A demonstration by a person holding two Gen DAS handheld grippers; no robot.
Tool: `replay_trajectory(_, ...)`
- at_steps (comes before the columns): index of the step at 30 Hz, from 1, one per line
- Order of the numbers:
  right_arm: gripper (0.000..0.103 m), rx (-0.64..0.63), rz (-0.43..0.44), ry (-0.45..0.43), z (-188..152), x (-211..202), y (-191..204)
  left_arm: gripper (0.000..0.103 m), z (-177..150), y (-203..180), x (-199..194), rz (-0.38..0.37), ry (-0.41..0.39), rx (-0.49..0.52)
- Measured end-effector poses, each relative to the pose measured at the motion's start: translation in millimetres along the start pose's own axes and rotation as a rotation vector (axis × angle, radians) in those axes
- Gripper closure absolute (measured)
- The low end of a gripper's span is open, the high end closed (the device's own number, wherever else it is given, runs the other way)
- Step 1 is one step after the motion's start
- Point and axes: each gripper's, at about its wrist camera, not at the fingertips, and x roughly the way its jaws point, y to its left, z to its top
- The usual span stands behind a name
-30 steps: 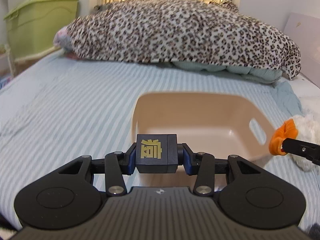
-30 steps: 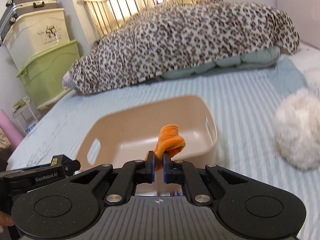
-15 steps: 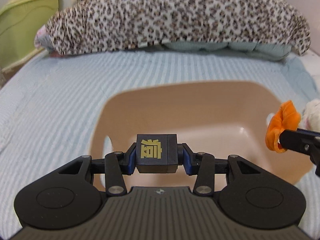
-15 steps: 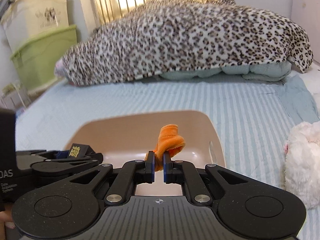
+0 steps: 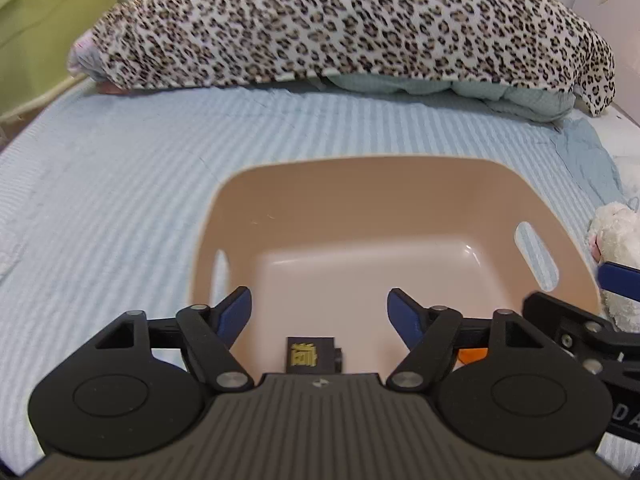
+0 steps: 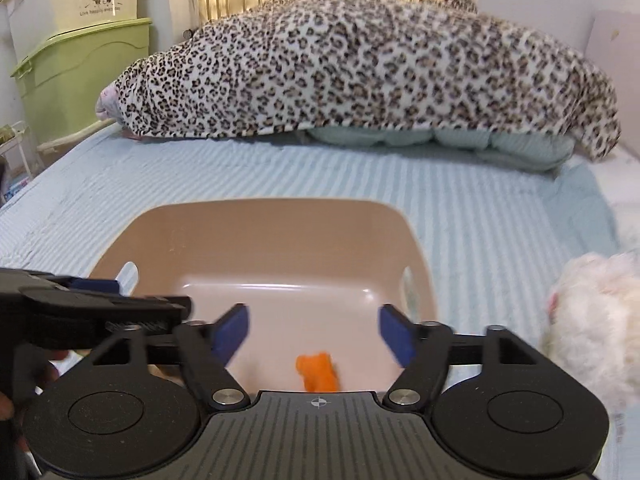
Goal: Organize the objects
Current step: 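Move the left tool to the blue-and-white box while the right tool approaches the purple box, then grasp the blue-and-white box with the left tool while the right tool grasps the purple box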
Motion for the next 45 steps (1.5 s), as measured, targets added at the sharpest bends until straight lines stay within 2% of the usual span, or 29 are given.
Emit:
replay_trajectory(1, 0.018, 0.000, -0.002, -0.001, 1, -5, -1, 0.025, -1, 0, -7, 0.010, -0.009, 0.005)
replay_trajectory(3, 0.004, -0.007, -0.013, -0.009, -3, -17, -2, 0.022, -5, 1, -20, 0.023, -0.024, 0.016)
replay_trajectory(6, 0.000, -0.037, -0.033, -0.017, -10, -33, -2, 0.017, -15, 4, -36, 0.021, -0.028, 0.019)
replay_trajectory(11, 0.000, -0.048, -0.054, 0.022, -28, -42, -5, 0.017, -33, 17, -48, 0.011, 0.001, -0.013)
replay_trajectory(18, 0.000, -0.062, -0.072, 0.086, -53, -35, -6, 0.017, -61, 22, -49, 0.028, 0.047, 0.017)
replay_trajectory(27, 0.000, -0.090, -0.088, 0.176, -83, -3, -6, 0.017, -87, 19, -6, 0.039, 0.156, 0.053)
replay_trajectory(32, 0.000, -0.078, -0.077, 0.193, -90, 15, -9, 0.017, -96, 21, 20, 0.037, 0.201, 0.045)
replay_trajectory(41, 0.000, -0.109, -0.063, 0.179, -96, 38, 1, 0.017, -96, 36, 36, -0.036, 0.218, -0.049)
replay_trajectory(45, 0.009, -0.107, -0.064, 0.188, -97, 45, 2, 0.017, -99, 39, 40, -0.071, 0.234, -0.081)
